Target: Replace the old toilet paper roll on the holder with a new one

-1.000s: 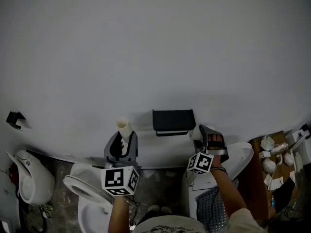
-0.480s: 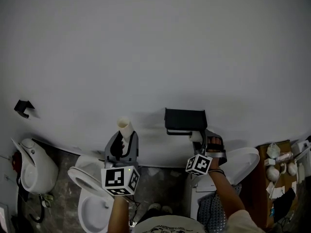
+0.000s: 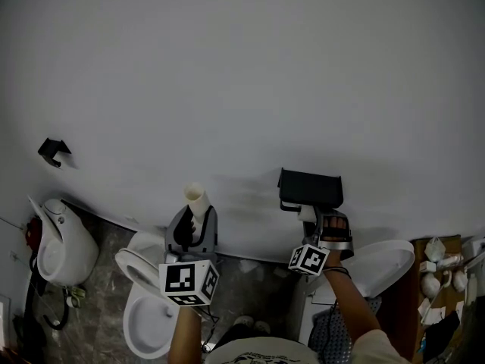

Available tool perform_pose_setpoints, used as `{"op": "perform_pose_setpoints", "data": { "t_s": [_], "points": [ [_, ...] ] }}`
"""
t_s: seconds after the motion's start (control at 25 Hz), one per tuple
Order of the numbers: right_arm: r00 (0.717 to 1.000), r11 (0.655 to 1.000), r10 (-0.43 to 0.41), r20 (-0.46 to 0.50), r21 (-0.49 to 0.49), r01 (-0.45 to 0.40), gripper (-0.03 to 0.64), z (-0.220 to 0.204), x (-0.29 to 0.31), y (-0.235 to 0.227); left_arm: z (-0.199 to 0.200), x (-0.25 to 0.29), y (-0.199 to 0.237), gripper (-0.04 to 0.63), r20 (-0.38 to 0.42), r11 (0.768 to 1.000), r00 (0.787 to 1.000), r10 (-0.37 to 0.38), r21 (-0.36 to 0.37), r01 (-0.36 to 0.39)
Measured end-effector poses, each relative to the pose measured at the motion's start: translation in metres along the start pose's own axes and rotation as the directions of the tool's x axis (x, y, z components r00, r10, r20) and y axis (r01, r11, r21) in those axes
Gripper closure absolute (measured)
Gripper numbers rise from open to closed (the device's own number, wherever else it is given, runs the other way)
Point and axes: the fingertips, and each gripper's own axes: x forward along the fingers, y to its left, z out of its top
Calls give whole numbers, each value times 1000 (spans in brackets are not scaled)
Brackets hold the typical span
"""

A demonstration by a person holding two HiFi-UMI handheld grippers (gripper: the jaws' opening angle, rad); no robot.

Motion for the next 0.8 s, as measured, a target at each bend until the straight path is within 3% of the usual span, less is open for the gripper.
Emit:
{"op": "perform_pose_setpoints", "data": {
  "t_s": [0.28, 0.56, 0.68, 0.8],
  "points": [
    [998, 1000, 0, 65, -7, 0, 305, 37, -2, 0, 5, -13, 17, 420, 4, 999, 999, 34, 18, -34],
    [990, 982, 31, 139, 179, -56, 264, 51, -29, -2, 7, -14, 16, 420, 7, 1000, 1000, 24, 14, -24],
    [986, 946, 26, 167, 316, -79, 265, 50, -50, -7, 8, -8, 8, 420, 12, 1000, 1000, 1, 7, -1],
    [979, 856, 10, 201, 504, -113, 272, 45, -70, -24, 10, 0, -5, 420, 18, 999, 999, -33, 5, 33]
  ]
}}
